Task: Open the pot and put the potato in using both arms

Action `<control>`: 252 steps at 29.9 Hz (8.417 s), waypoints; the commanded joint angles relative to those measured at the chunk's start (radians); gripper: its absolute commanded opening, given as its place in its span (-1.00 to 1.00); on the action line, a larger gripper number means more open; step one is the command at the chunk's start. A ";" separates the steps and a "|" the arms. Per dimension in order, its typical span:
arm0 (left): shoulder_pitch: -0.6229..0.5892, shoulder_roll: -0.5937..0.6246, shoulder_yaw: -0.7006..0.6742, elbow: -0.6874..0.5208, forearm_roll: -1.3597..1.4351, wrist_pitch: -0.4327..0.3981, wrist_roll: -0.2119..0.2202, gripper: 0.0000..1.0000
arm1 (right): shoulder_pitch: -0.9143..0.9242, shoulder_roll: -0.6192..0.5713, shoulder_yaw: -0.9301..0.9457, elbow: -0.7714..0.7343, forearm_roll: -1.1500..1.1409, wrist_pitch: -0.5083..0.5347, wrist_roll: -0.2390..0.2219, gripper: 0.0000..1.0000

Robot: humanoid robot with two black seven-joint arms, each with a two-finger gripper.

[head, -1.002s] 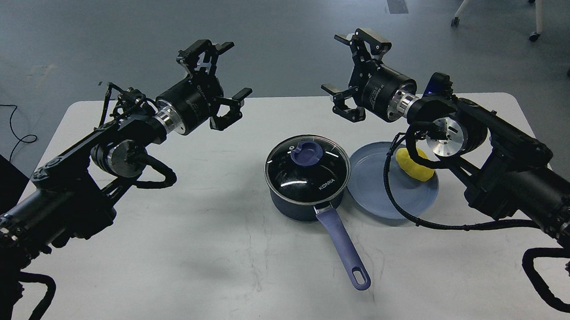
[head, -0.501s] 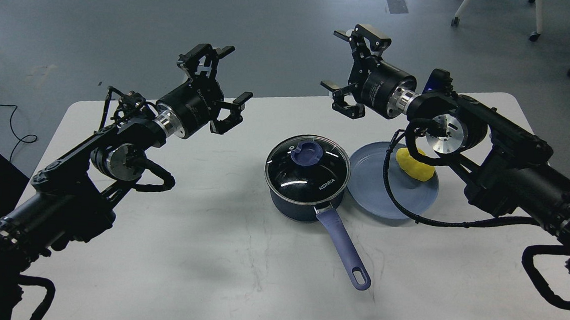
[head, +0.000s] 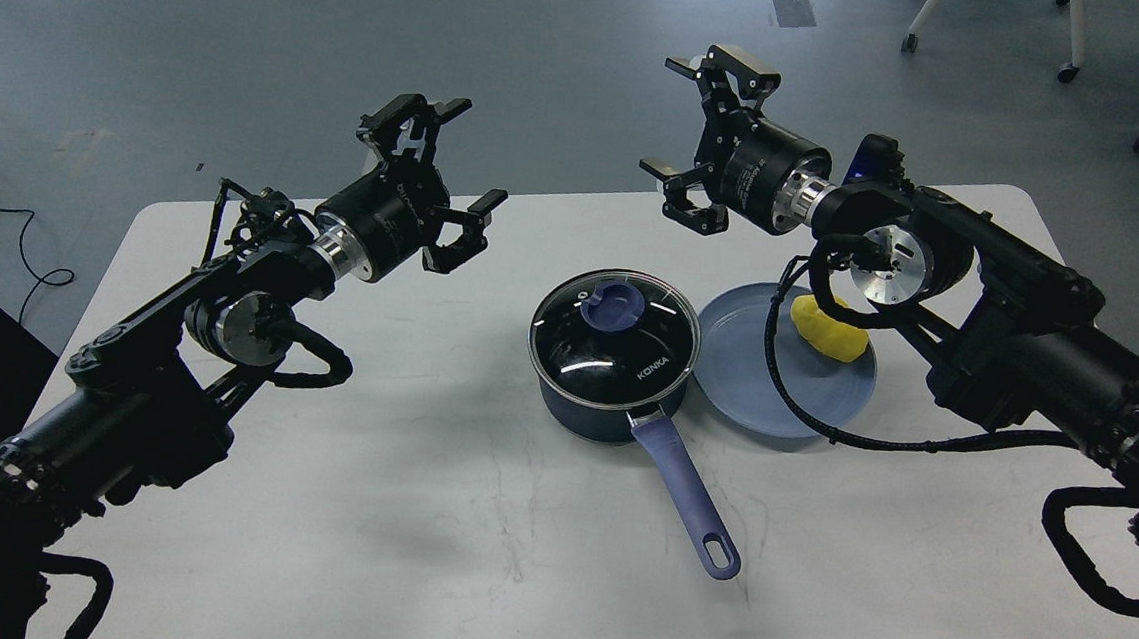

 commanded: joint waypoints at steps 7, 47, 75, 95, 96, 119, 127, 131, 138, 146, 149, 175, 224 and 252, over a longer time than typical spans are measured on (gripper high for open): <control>0.009 0.000 0.000 0.000 0.000 -0.001 -0.001 0.96 | 0.006 0.000 0.000 0.002 0.000 0.002 0.002 1.00; -0.054 0.006 0.003 -0.054 0.684 0.275 -0.092 0.96 | -0.001 0.000 0.020 0.000 -0.002 0.002 0.006 1.00; -0.160 -0.200 0.480 0.049 1.694 0.755 -0.311 0.95 | -0.110 -0.116 0.258 -0.058 0.003 -0.003 0.006 1.00; -0.110 -0.147 0.519 0.060 1.694 0.764 -0.314 0.84 | -0.138 -0.142 0.275 -0.057 0.003 -0.015 0.006 1.00; -0.107 -0.146 0.519 0.060 1.695 0.764 -0.316 0.84 | -0.135 -0.142 0.275 -0.057 0.003 -0.020 0.006 1.00; -0.090 -0.143 0.588 0.077 1.688 0.815 -0.322 0.83 | -0.130 -0.145 0.275 -0.058 0.003 -0.026 0.006 1.00; -0.104 -0.128 0.577 0.075 1.681 0.827 -0.322 0.84 | -0.129 -0.150 0.275 -0.066 0.003 -0.026 0.006 1.00; -0.103 -0.126 0.580 0.075 1.681 0.832 -0.323 0.84 | -0.129 -0.156 0.275 -0.066 0.003 -0.026 0.006 1.00; -0.097 -0.132 0.585 0.075 1.681 0.836 -0.322 0.84 | -0.130 -0.159 0.275 -0.069 0.003 -0.026 0.006 1.00; -0.086 -0.141 0.589 0.075 1.681 0.838 -0.322 0.83 | -0.130 -0.159 0.275 -0.072 0.005 -0.026 0.008 1.00; -0.084 -0.140 0.589 0.077 1.681 0.838 -0.322 0.63 | -0.130 -0.159 0.275 -0.072 0.003 -0.026 0.008 1.00; -0.069 -0.146 0.598 0.113 1.681 0.851 -0.345 0.16 | -0.126 -0.158 0.275 -0.097 0.005 -0.024 0.009 1.00; -0.196 0.058 0.581 0.028 1.577 0.851 -0.364 -0.72 | -0.095 -0.165 0.253 -0.097 0.003 -0.024 0.009 1.00; 0.109 0.307 0.591 -0.011 1.477 0.851 -0.364 -0.57 | -0.074 -0.170 0.204 -0.100 0.003 -0.052 0.008 1.00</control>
